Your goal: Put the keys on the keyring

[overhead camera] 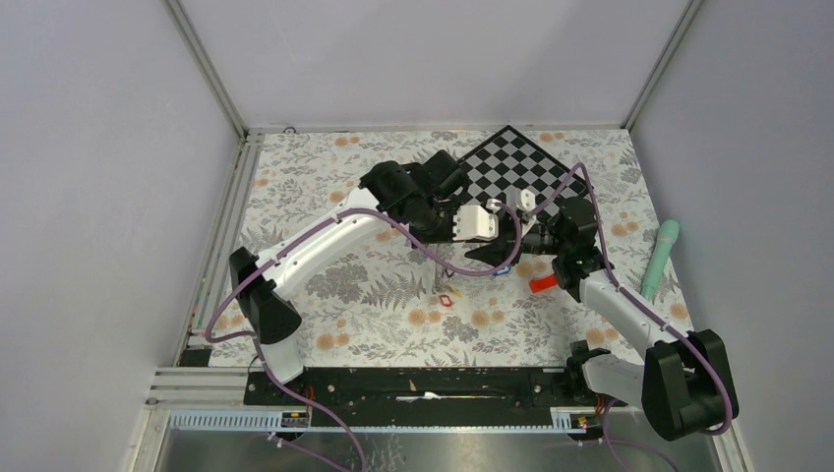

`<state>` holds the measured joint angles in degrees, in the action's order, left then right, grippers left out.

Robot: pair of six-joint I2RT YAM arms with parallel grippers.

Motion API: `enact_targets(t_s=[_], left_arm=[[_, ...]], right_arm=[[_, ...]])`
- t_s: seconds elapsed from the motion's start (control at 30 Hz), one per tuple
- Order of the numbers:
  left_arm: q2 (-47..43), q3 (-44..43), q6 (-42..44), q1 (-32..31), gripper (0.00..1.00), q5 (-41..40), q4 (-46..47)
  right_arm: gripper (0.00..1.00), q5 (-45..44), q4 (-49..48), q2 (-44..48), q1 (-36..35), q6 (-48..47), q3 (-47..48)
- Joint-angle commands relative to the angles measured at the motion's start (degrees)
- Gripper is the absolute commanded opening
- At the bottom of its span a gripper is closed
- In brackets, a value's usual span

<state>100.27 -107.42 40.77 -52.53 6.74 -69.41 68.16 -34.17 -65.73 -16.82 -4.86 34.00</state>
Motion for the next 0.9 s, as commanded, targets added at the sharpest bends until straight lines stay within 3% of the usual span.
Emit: enact_targets(t_s=[0.0, 0.27, 0.5, 0.63, 0.87], left_arm=[[1.05, -6.37, 1.49, -1.18, 0.0, -5.82, -6.13], [4.04, -8.51, 3.29, -2.57, 0.0, -11.9, -13.57], [3.89, -6.54, 4.25, -2.94, 0.0, -15.44, -14.09], [3.21, -7.85, 4.74, -2.95, 0.0, -10.42, -12.76], [-1.21, -6.07, 3.83, -2.11, 0.0, 2.14, -4.9]], right_arm=[[0.45, -0.31, -4.46, 0.05, 0.21, -0.61, -0.8], [0.45, -2.27, -4.65, -0.63, 0.22, -2.18, -1.93], [0.45, -3.31, -3.74, -1.38, 0.16, -3.48, -2.17], [0.45, -3.74, -4.8, -2.0, 0.21, -2.9, -2.66], [0.46, -3.46, -14.85, -2.67, 0.15, 5.47, -4.59]])
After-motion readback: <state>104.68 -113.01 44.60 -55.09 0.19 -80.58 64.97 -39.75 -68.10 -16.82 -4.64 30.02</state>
